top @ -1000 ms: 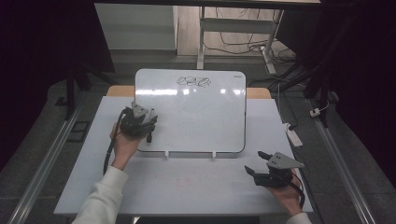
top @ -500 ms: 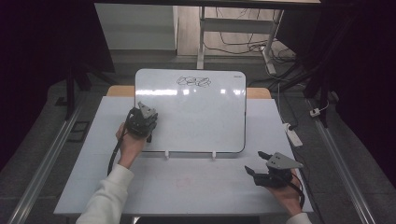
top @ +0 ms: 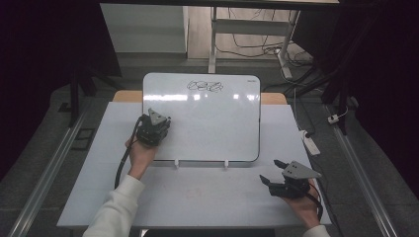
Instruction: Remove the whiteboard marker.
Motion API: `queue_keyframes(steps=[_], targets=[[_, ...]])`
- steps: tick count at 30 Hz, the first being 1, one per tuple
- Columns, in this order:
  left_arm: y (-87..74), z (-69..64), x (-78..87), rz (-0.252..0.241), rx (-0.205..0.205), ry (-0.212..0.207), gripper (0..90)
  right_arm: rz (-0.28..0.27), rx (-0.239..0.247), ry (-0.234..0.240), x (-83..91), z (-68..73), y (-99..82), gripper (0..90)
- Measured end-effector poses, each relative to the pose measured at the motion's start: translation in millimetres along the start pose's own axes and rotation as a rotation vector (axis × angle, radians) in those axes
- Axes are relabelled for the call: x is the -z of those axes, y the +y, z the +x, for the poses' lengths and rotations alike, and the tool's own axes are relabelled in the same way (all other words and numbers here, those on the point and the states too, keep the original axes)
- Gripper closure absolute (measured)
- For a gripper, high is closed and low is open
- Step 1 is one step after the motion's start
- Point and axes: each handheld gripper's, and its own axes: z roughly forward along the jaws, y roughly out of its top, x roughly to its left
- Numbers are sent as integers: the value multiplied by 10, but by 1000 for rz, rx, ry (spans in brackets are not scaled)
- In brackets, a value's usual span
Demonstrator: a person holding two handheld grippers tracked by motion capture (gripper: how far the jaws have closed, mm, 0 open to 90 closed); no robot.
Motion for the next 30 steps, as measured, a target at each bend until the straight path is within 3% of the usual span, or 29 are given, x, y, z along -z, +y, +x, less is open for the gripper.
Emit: queue_keyframes(steps=[6, 9, 12, 16, 21, 27, 30], targets=[[36, 38, 262, -84, 33, -95, 817, -18, -11, 5, 7, -10, -5, 248], [38, 49, 400, -128, 45, -163, 817, -41, -23, 6, 10, -12, -22, 250], [15, 34, 522, -170, 39, -250, 816, -64, -34, 6, 12, -1, -29, 258], [-44, -52, 643, -197, 4, -328, 817, -66, -53, 40, 6, 27, 9, 259], [-58, -206, 636, -192, -26, -388, 816, -73, -73, 72, -24, 99, 100, 259], [-31, -469, 545, -175, -79, -453, 815, -79, -112, 145, -124, 230, 329, 285], [-22, -600, 511, -169, -105, -479, 816, -75, -106, 186, -216, 325, 442, 289]])
